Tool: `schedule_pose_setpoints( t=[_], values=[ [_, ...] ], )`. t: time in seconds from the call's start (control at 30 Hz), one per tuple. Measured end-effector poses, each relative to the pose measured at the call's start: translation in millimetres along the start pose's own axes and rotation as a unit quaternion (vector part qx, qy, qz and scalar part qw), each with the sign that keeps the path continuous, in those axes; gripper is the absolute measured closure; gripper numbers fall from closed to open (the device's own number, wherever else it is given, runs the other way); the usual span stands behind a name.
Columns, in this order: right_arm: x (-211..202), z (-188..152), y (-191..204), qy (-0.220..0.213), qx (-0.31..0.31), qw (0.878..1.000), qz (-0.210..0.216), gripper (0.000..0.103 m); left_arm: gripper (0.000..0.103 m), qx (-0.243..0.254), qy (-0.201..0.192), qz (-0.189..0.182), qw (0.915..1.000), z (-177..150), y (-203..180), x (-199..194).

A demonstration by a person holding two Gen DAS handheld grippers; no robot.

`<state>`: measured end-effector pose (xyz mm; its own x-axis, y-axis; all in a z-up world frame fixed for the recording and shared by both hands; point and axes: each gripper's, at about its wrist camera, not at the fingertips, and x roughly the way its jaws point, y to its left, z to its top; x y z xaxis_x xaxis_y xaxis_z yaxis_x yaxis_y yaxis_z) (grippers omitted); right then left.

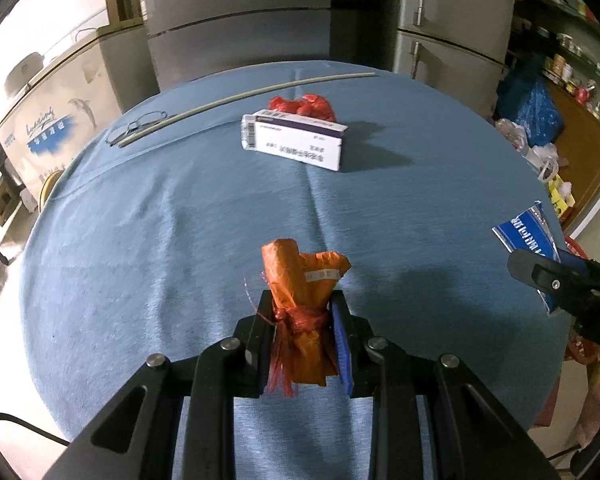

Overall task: Collect trash
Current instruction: 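Carry the blue packet to the basket and open the right tool while the left carries the orange bag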

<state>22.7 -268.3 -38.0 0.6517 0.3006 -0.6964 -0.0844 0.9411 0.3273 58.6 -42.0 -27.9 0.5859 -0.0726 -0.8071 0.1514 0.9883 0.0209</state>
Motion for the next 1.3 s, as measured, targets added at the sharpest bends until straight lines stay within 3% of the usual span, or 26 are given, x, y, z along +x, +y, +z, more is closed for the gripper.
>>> schedule_pose_setpoints(
  t=[0.5,0.77,1.3],
  values=[
    [-31,-9,-32,-0.025,0.042,0.999,-0.022,0.026,0.075,0.04,-0.007,-0.023,0.9989,9,-40,-6],
    [-59,-21,-67,-0.045,0.081,0.994,-0.053,0.026,0.075,0.072,-0.014,-0.047,0.9962,13,-73,-10],
    [-126,-54,-173,-0.08,0.173,0.971,-0.144,0.026,0.075,0.162,-0.027,-0.124,0.9787,22,-178,-23]
  ],
)
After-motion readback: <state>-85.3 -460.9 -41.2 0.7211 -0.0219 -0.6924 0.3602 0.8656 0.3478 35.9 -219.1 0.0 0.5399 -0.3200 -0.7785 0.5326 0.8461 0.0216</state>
